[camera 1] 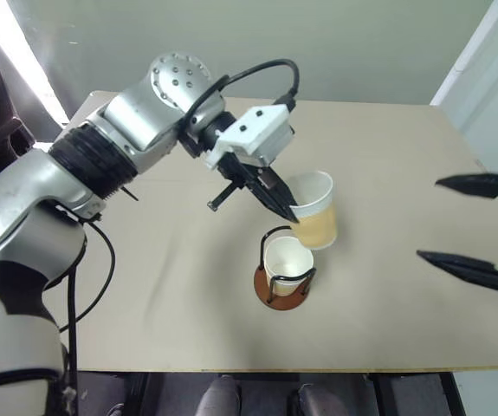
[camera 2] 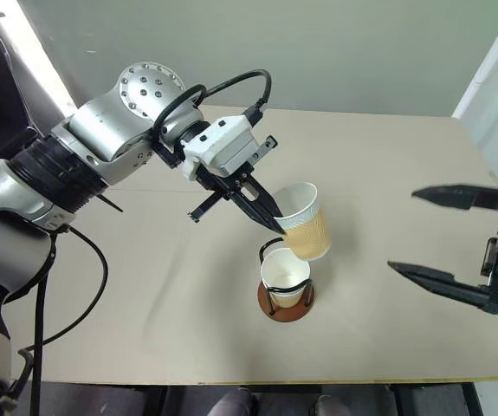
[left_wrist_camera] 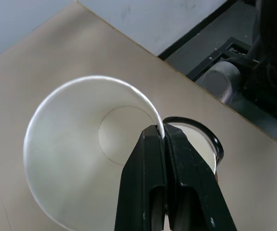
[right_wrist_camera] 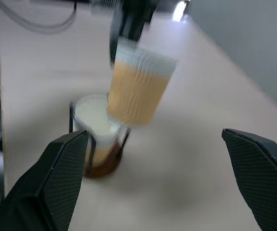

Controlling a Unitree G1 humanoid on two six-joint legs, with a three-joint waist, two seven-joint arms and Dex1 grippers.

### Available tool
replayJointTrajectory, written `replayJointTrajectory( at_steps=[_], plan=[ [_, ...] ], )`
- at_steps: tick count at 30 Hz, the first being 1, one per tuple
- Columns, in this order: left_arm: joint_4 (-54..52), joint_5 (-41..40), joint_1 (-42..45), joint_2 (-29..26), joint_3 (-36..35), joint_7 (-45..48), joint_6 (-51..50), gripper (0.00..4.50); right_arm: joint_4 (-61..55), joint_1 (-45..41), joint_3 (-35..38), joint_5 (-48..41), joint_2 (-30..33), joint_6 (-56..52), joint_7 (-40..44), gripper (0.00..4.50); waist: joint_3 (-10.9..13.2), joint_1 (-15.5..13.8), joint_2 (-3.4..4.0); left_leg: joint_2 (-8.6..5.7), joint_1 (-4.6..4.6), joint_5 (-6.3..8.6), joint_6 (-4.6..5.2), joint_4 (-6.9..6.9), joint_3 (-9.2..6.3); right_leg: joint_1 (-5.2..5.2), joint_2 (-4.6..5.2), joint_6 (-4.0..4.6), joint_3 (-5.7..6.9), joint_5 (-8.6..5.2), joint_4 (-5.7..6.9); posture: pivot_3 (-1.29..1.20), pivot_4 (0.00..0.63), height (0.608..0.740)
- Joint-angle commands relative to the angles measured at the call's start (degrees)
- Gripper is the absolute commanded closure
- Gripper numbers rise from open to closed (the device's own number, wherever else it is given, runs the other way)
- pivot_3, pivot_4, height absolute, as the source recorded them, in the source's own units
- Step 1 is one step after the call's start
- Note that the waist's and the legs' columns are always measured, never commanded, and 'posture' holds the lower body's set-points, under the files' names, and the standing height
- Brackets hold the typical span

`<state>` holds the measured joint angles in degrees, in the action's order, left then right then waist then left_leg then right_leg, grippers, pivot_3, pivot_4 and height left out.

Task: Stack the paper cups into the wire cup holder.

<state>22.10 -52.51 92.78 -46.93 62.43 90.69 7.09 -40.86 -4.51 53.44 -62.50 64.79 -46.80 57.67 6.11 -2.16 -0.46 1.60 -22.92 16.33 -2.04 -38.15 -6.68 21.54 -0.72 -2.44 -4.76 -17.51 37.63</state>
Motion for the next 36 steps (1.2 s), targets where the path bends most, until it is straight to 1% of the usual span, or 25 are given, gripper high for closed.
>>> replayJointTrajectory(
  at_steps=[1,6,9,12,17,21,25,27,29,30,31,32,33,36],
  plan=[
    [-0.76,-1.94,2.35,-0.17,1.46,1.81,2.54,4.46,-1.24,0.19,4.01,-4.32,1.04,-1.71,-3.00,0.00,0.00,-0.12,0.00,0.00,0.01,0.00,0.01,0.00,0.00,0.00,0.00,-0.01,0.00,-0.01,-0.08,0.00,0.150,0.740],
    [-2.27,-3.04,3.40,-2.14,4.86,1.81,4.28,4.46,-2.21,3.34,6.48,-4.07,0.72,-2.72,-3.33,0.00,0.00,-0.12,0.00,-0.01,-0.01,0.03,0.04,-0.01,0.01,-0.01,0.01,-0.01,0.00,-0.01,-0.08,0.00,0.150,0.740],
    [-4.02,-3.22,4.48,-4.37,8.09,1.81,5.68,4.46,-2.54,4.75,7.41,-3.85,0.43,-2.51,-3.05,0.00,0.00,-0.06,0.01,-0.01,-0.01,0.04,0.05,0.01,0.03,0.01,-0.01,-0.01,-0.01,-0.01,-0.04,0.00,0.150,0.740],
    [-4.80,-2.77,5.45,-5.48,11.25,1.81,7.30,4.46,-2.51,5.62,7.47,-3.45,0.22,-1.93,-2.94,0.00,0.00,-0.06,0.01,-0.01,-0.01,0.06,0.09,0.02,0.02,0.00,-0.01,-0.01,-0.01,-0.01,-0.13,0.00,0.150,0.740],
    [-4.80,-2.88,5.52,-5.02,13.11,1.81,8.33,4.46,-2.48,6.52,7.07,-2.77,-0.04,-1.08,-2.76,0.00,0.00,-0.14,0.01,-0.03,-0.03,0.08,0.12,-0.02,-0.04,-0.02,0.04,-0.01,0.00,0.00,-0.13,0.00,0.150,0.740],
    [-3.40,-0.05,4.97,-4.22,14.26,1.81,10.76,4.46,-2.30,6.72,6.79,-2.43,0.04,-0.74,-2.70,0.00,0.00,-0.14,0.01,-0.05,-0.02,0.08,0.13,-0.02,0.01,-0.02,0.02,-0.01,0.00,-0.01,-0.09,0.00,0.150,0.740],
    [-2.07,0.88,4.99,-3.66,14.71,1.81,10.84,4.46,-2.40,6.78,6.53,-2.36,0.13,-0.54,-3.02,0.00,0.00,-0.09,0.01,-0.04,-0.04,0.08,0.13,-0.03,-0.02,-0.02,0.04,-0.01,-0.01,0.00,-0.04,0.00,0.150,0.740],
    [-1.69,1.27,5.08,-3.50,15.01,1.81,10.73,4.08,-2.45,6.82,6.36,-2.28,0.13,-0.46,-3.15,0.00,0.00,-0.12,0.01,-0.05,-0.03,0.08,0.13,-0.02,0.01,-0.02,0.03,-0.01,-0.01,-0.01,-0.02,0.00,0.150,0.740],
    [-1.72,1.40,5.13,-3.54,15.54,1.81,10.92,3.59,-2.44,6.85,6.08,-2.13,0.16,-0.31,-3.28,0.00,0.00,-0.11,0.01,-0.05,-0.03,0.08,0.13,-0.02,0.02,-0.02,0.02,-0.01,0.00,0.00,-0.03,0.00,0.150,0.740],
    [-1.87,1.35,5.06,-3.59,15.66,1.81,10.93,3.15,-2.48,6.87,5.86,-2.03,0.15,-0.23,-3.40,0.00,0.00,-0.12,0.01,-0.04,-0.04,0.08,0.13,-0.02,0.00,-0.02,0.03,-0.01,0.00,-0.01,-0.01,0.00,0.150,0.740],
    [-1.99,1.30,5.02,-3.66,15.72,1.81,10.96,2.85,-2.53,6.88,5.73,-2.01,0.16,-0.18,-3.51,0.00,0.00,-0.11,0.01,-0.04,-0.04,0.08,0.13,-0.03,0.00,-0.02,0.04,-0.01,0.00,-0.01,-0.02,0.00,0.150,0.740],
    [-2.23,1.21,4.96,-3.77,15.79,1.81,11.02,2.40,-2.55,6.87,5.52,-1.97,0.16,-0.08,-3.64,0.00,0.00,-0.13,0.01,-0.05,-0.04,0.08,0.13,-0.03,0.01,-0.02,0.02,-0.01,0.00,-0.01,-0.02,0.00,0.150,0.740],
    [-2.17,1.12,4.69,-3.63,15.23,1.81,10.90,2.08,-2.54,6.85,5.21,-1.85,0.16,0.07,-3.75,0.00,0.00,-0.13,0.01,-0.05,-0.04,0.08,0.13,-0.03,-0.01,-0.02,0.04,-0.01,0.00,-0.01,0.00,0.00,0.150,0.740],
    [-1.15,0.82,3.70,-2.75,12.71,1.81,9.94,0.95,-2.31,6.85,4.09,-1.29,0.05,0.69,-3.75,0.00,0.00,-0.13,0.01,-0.04,-0.04,0.08,0.13,-0.03,-0.01,-0.02,0.04,-0.01,0.00,-0.01,0.08,0.00,0.150,0.740]
  ],
)
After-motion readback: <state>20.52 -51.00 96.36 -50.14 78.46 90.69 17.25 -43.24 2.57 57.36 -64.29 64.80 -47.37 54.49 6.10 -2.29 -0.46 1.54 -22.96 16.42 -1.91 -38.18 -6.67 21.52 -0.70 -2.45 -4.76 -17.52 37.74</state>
